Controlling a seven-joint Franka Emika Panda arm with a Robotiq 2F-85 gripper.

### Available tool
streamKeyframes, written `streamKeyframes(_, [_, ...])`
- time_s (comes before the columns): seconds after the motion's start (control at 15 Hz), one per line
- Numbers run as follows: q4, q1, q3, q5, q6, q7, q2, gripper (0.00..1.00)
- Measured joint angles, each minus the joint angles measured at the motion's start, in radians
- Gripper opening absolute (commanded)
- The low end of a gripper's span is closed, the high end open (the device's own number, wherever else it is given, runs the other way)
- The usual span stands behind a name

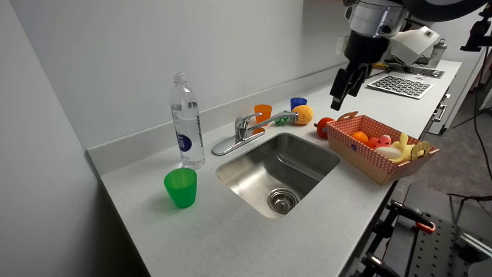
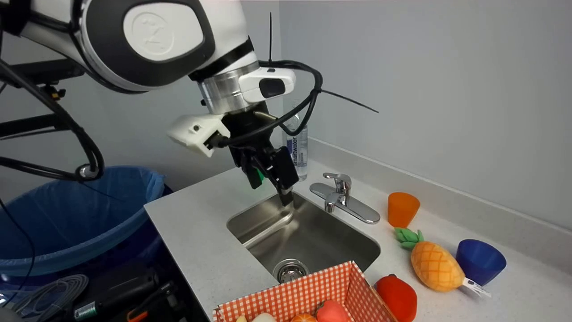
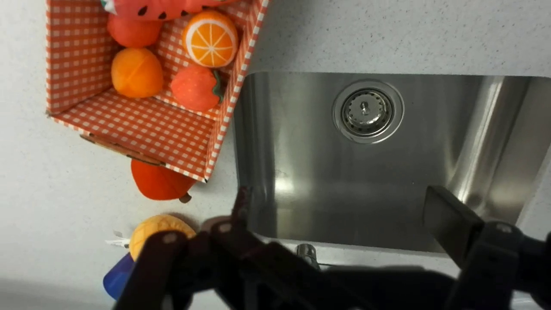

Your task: Move the basket to the left

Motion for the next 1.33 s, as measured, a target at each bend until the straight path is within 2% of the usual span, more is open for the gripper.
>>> streamKeyframes(0.27, [0.056,-0.019,-0.011,0.013,-0.068,0.097,0.074,1.00])
streamKeyframes(0.53, [0.106,-0.047,-0.031,0.013,-0.078,0.159,0.172,1.00])
streamKeyframes(1.33, [0.154,-0.054,-0.094,-0.017,0.028,0.175,0.447,1.00])
